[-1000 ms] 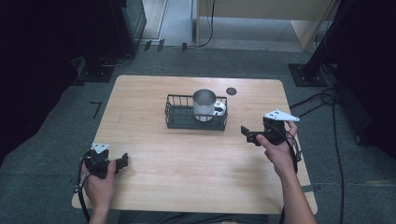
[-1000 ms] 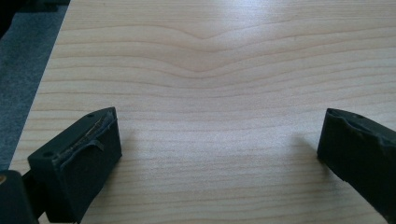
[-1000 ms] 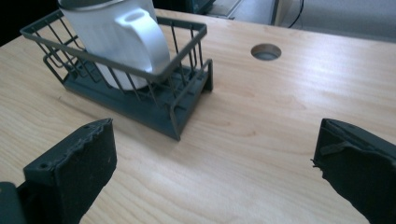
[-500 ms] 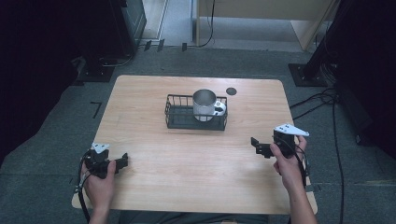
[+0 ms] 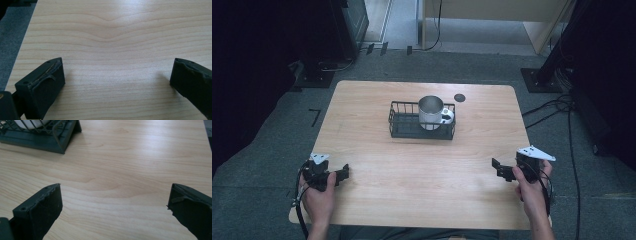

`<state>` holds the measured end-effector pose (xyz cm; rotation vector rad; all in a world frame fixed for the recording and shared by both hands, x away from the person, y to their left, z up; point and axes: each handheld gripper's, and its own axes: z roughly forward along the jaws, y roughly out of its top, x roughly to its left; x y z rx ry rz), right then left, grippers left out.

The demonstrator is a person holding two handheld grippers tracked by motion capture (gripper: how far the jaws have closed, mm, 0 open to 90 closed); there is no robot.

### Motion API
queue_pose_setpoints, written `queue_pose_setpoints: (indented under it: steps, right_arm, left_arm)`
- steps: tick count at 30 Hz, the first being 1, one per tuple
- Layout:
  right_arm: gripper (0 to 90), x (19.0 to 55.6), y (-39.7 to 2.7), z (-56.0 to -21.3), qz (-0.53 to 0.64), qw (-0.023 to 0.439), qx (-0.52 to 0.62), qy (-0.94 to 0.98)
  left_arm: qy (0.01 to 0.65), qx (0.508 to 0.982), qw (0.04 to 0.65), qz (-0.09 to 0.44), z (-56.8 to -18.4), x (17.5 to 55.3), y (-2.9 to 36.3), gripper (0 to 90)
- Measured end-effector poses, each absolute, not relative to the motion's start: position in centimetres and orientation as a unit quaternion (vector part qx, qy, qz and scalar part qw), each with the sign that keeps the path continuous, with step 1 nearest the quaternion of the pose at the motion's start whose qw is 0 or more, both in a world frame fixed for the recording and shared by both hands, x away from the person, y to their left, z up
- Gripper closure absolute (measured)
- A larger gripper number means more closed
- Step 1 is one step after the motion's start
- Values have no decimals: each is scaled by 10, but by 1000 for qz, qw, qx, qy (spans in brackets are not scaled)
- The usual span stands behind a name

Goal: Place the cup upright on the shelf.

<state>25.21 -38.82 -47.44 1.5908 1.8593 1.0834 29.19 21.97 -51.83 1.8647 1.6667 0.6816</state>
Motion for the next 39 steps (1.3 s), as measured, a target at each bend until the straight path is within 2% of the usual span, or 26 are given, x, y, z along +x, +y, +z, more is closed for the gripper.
queue_pose_setpoints:
  steps: [18, 28, 39]
  right_arm:
    - [0, 215, -414, -500, 365, 238, 613, 659]
    - [0, 199, -413, -517, 339, 248, 619, 663]
    - [0, 197, -407, -529, 296, 251, 618, 684]
  left_arm:
    - [619, 692, 271, 253, -518, 292, 220, 0]
    - [619, 692, 271, 253, -518, 292, 220, 0]
    - [619, 692, 271, 253, -518, 292, 220, 0]
